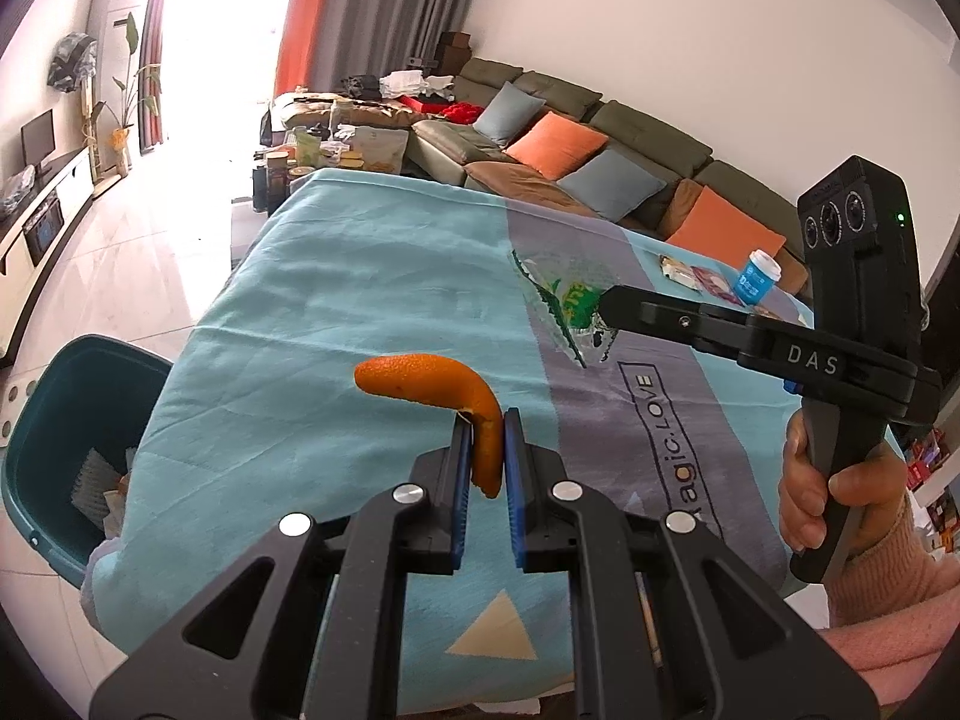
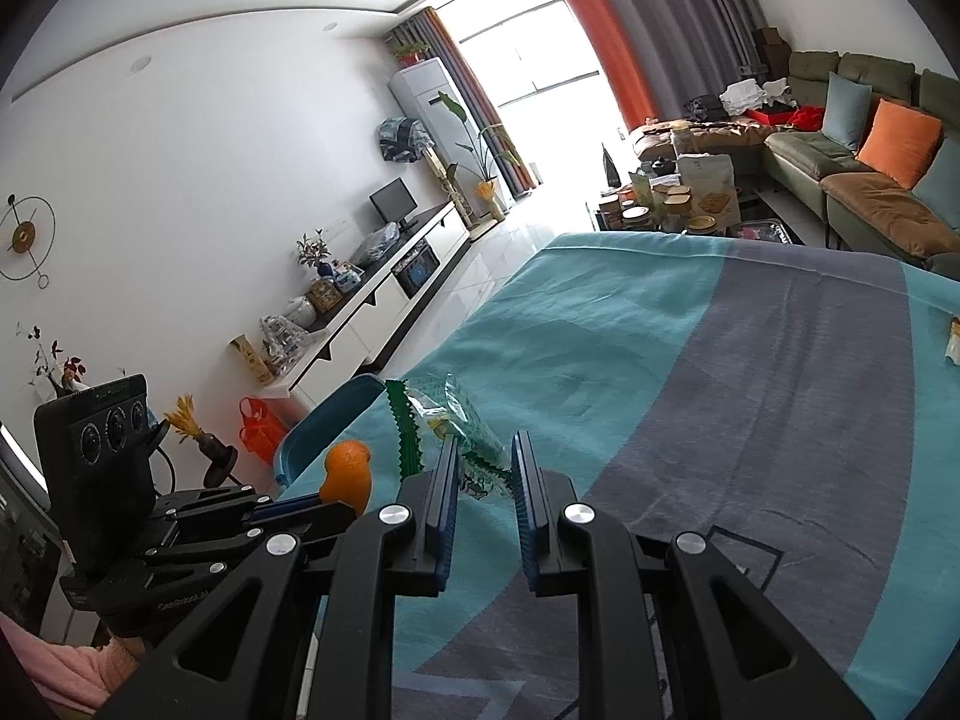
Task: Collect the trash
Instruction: 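Lift the peel and wrapper and carry them toward the teal bin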
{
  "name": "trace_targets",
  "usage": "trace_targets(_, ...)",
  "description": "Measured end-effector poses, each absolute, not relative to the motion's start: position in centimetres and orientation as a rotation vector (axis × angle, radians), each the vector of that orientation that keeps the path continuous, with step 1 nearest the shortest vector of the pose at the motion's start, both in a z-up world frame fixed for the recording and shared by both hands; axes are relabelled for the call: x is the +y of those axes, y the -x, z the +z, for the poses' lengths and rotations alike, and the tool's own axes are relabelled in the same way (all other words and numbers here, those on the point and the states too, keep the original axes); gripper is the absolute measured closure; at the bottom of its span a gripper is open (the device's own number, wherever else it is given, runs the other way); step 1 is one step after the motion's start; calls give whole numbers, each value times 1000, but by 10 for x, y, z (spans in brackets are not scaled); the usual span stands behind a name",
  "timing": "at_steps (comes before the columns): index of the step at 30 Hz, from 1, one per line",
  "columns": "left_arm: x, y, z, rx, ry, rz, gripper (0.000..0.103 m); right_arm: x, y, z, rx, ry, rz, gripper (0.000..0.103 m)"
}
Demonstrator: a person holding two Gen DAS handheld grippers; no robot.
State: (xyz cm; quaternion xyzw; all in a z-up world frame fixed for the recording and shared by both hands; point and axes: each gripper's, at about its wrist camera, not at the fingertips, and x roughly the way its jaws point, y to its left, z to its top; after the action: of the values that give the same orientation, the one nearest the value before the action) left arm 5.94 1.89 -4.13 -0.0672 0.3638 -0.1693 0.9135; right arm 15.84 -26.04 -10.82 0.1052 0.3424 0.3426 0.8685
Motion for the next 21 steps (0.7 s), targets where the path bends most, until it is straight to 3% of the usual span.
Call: trace_targets(21,41,-54,-38,738,165,-296,92,-237,-164,-111,732,-210,773,87)
